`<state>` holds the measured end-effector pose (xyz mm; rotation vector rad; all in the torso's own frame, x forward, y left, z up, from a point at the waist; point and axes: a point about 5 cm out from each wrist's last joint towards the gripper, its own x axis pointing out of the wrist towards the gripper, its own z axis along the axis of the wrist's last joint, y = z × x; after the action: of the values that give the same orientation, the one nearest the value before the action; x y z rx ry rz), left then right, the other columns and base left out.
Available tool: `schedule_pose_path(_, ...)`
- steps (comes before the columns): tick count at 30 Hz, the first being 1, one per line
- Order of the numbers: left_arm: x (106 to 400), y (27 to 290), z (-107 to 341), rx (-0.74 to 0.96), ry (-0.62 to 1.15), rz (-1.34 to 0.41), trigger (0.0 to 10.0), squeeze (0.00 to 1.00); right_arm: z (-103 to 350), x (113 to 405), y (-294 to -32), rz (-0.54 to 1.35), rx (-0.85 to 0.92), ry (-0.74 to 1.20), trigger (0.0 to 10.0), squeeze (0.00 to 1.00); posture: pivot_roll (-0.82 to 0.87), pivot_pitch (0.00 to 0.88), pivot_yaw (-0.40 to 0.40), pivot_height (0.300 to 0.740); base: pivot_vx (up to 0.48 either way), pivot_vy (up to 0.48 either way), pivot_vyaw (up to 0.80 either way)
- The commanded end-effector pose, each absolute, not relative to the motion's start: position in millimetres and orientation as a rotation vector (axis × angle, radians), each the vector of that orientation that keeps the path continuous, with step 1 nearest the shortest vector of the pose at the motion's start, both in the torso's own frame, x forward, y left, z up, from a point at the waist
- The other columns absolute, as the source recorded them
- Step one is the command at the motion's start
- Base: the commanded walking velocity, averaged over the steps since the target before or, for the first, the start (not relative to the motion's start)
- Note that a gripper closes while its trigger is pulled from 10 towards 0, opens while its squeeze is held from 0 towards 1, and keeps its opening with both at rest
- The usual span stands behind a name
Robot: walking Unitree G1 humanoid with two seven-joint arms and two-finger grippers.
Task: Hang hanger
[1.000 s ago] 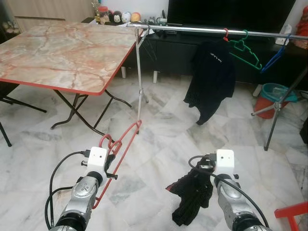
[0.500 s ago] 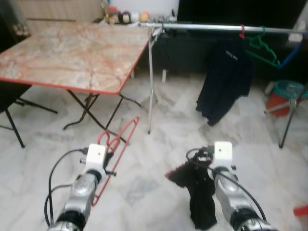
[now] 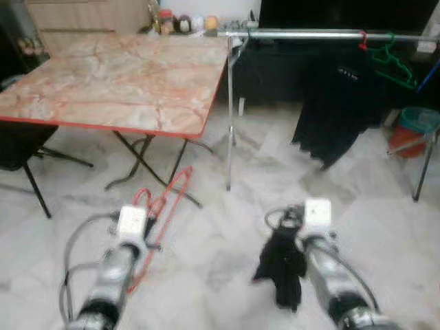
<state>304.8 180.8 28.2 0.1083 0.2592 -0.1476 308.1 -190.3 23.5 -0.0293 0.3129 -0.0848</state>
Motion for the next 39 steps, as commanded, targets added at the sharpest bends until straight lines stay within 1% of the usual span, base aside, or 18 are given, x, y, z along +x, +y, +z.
schedule_pose_path(1, 308.0, 188.2, 33.6, 0.123, 0.239, -0.133, 10.0, 0.0, 33.5, 315.9, -184.8, -0.071, -0.027, 0.264, 10.0, 0.0, 0.11, 0.0, -0.01, 0.74, 0.0, 0.48, 0.0)
schedule_pose_path(19, 309.8, 191.7, 35.6, 0.14, 0.236, -0.128, 10.0, 0.0, 34.1, 317.1, -181.8, -0.063, -0.022, 0.261, 10.0, 0.0, 0.12, 0.0, -0.01, 0.74, 0.0, 0.48, 0.0)
schedule_pose_path(25, 309.6, 190.9, 35.5, 0.168, 0.231, -0.124, 10.0, 0.0, 34.9, 317.2, -182.2, -0.064, -0.024, 0.255, 10.0, 0.0, 0.12, 0.0, -0.012, 0.74, 0.0, 0.0, 0.0)
schedule_pose_path(39, 308.0, 187.4, 34.3, 0.145, 0.22, -0.122, 10.0, 0.0, 36.7, 318.7, -179.6, -0.05, -0.036, 0.246, 10.0, 0.0, 0.12, 0.0, -0.019, 0.74, 0.0, 0.0, 0.0)
